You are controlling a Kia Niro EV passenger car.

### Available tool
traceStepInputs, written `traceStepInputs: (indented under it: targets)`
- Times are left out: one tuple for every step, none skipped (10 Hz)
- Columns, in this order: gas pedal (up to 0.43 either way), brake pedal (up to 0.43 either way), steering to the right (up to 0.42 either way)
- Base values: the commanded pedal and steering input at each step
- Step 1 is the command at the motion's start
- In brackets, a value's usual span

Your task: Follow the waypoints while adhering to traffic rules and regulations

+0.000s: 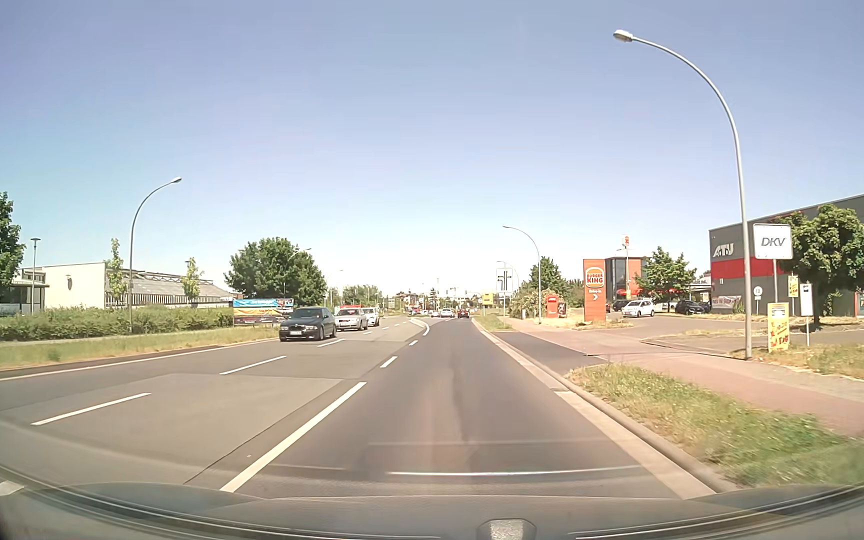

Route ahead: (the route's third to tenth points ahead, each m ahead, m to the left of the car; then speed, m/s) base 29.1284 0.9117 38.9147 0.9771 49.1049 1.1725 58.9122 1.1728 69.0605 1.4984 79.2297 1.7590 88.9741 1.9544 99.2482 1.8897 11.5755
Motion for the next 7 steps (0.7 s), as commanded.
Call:
traceStepInputs:
  targets:
    - [0.157, 0.024, -0.004]
    - [0.138, 0.030, -0.004]
    - [0.130, 0.024, -0.004]
    - [0.130, 0.030, -0.004]
    - [0.110, 0.024, -0.004]
    - [0.098, 0.024, -0.004]
    - [0.087, 0.024, -0.005]
